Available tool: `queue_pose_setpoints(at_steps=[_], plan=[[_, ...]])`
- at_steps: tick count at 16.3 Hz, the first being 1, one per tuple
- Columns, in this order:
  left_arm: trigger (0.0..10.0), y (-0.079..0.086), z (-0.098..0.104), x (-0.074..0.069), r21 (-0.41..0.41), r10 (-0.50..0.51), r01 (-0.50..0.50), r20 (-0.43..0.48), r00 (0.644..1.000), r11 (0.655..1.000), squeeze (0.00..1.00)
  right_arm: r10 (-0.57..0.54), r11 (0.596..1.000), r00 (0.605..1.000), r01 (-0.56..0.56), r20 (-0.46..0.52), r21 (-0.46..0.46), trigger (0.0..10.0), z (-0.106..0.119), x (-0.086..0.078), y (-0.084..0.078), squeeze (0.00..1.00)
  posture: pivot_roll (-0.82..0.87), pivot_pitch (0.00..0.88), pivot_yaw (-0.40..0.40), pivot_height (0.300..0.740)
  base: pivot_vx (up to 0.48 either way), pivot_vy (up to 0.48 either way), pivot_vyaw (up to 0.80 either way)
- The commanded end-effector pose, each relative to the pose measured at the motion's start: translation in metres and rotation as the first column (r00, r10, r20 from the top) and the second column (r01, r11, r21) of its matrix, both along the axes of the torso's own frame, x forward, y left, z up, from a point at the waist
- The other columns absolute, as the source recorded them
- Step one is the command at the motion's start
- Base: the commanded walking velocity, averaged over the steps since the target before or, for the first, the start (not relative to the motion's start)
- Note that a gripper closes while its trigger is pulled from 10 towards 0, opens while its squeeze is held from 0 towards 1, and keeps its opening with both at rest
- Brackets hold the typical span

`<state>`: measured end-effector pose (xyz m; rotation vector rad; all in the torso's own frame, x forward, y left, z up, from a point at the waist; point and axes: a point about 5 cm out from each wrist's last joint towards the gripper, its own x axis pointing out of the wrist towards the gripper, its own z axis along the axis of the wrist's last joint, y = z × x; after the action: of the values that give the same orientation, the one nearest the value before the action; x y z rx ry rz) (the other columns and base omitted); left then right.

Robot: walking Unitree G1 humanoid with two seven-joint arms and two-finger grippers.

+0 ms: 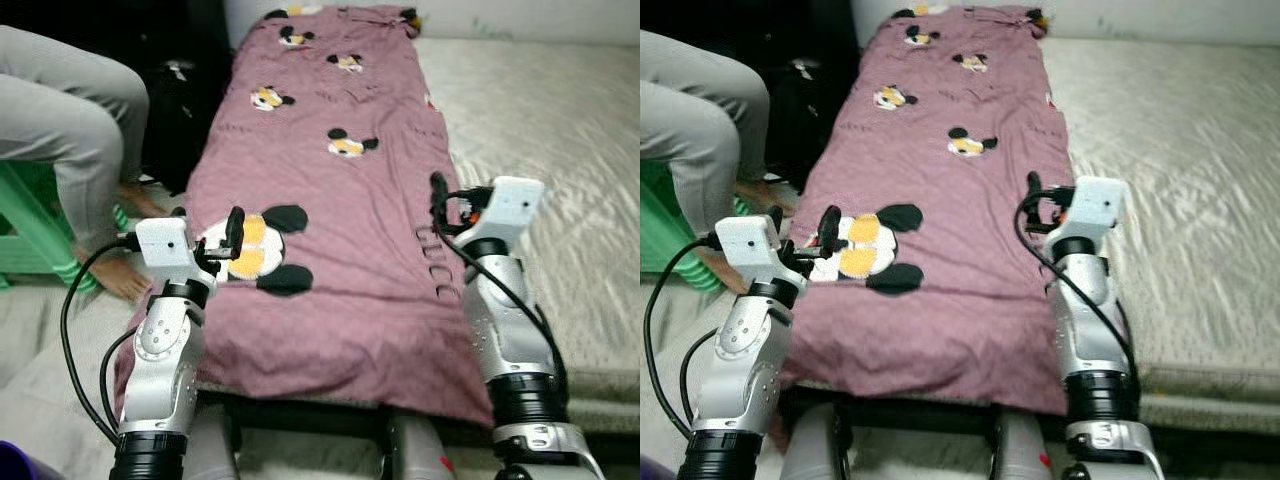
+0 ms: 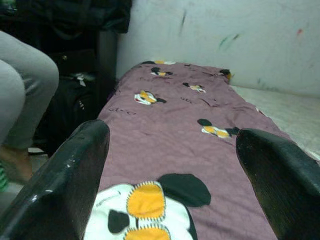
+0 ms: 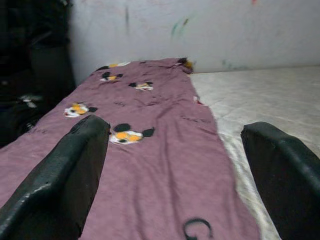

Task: Clean up the room

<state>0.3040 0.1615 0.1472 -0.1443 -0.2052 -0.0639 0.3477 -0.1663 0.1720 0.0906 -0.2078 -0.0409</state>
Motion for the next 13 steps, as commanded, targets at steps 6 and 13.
queue_pose_setpoints(at_steps=[6,13], plan=[[10.0,0.0,-0.01,-0.003,0.0,0.019,-0.019,-0.038,0.999,1.0,0.0,-0.004,1.0,1.0,0.004,0.003,-0.01,10.0,-0.004,-0.003,0.009,0.0,-0.02,0.0,0.008,0.734,0.0,0.0,0.0],[10.0,-0.008,-0.014,-0.007,0.01,0.008,-0.008,-0.058,0.998,1.0,0.0,-0.019,0.998,0.999,0.016,-0.041,-0.06,10.0,-0.016,-0.014,0.009,0.0,-0.04,0.0,0.011,0.74,0.0,0.0,0.0]])
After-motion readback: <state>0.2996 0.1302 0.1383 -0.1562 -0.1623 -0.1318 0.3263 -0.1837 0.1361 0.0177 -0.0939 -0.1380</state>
